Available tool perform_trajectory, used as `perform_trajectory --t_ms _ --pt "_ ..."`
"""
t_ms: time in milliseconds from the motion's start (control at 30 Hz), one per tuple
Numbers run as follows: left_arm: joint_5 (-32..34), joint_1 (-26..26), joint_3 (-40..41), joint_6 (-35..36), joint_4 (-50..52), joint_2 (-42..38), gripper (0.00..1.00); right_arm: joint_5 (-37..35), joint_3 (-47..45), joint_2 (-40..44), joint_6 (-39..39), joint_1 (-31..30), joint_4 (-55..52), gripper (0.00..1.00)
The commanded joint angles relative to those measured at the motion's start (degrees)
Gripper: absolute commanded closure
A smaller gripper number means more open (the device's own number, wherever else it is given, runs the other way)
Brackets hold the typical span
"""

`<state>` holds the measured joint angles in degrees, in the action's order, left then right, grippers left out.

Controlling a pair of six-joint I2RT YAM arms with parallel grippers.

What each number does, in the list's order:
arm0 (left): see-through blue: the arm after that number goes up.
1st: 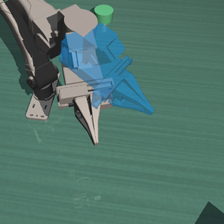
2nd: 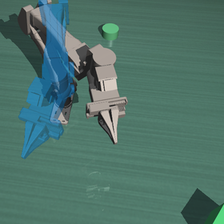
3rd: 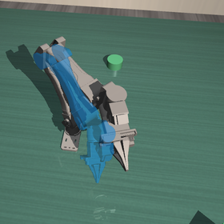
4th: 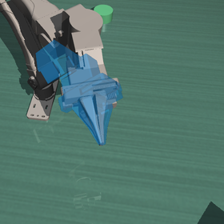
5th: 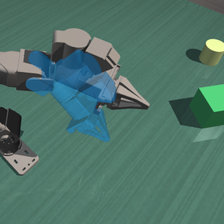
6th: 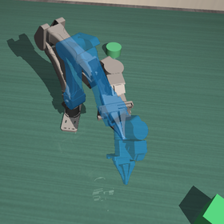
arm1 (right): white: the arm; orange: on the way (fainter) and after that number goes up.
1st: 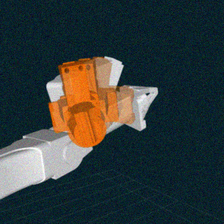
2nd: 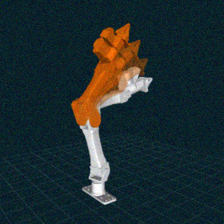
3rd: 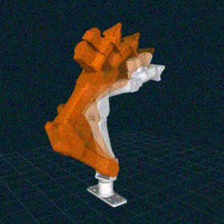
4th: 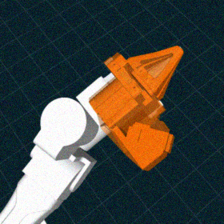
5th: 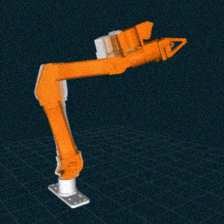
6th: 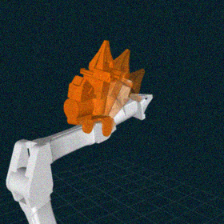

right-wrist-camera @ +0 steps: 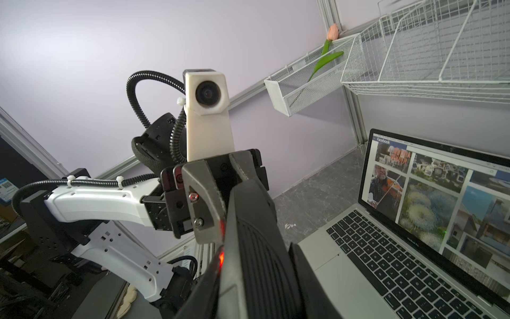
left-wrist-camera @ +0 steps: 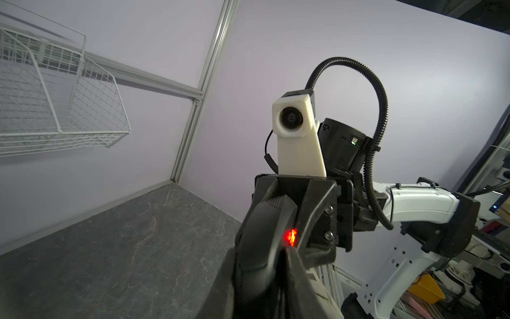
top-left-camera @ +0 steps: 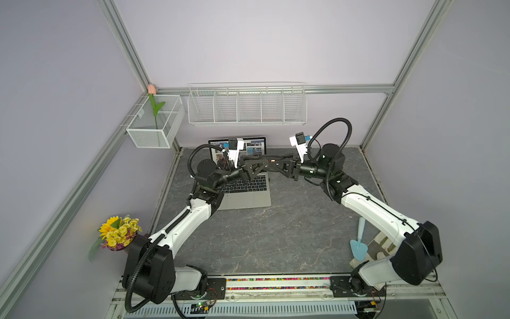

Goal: Insert the wireless mouse receiver into the laptop
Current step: Close the lid on the mouse.

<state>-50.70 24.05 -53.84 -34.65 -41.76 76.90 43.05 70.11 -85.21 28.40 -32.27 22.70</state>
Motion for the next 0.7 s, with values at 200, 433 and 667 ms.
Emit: perform_trajectory --t_ms 200,433,667 --pt "-3.95 -2.78 1.93 -3.79 -0.59 -1.17 1.0 -0.4 -1.01 3.47 -1.91 -1.58 -1.64 0.42" --pt "-6.18 -2.88 1.88 -7.54 -4.61 -0.54 1.0 -1.38 -1.92 9.15 -8.85 0.9 -14.29 0.2" --pt "-7.22 -2.9 1.81 -11.35 -8.9 0.22 1.0 7.05 -1.5 8.99 -9.52 3.06 -18.13 0.34"
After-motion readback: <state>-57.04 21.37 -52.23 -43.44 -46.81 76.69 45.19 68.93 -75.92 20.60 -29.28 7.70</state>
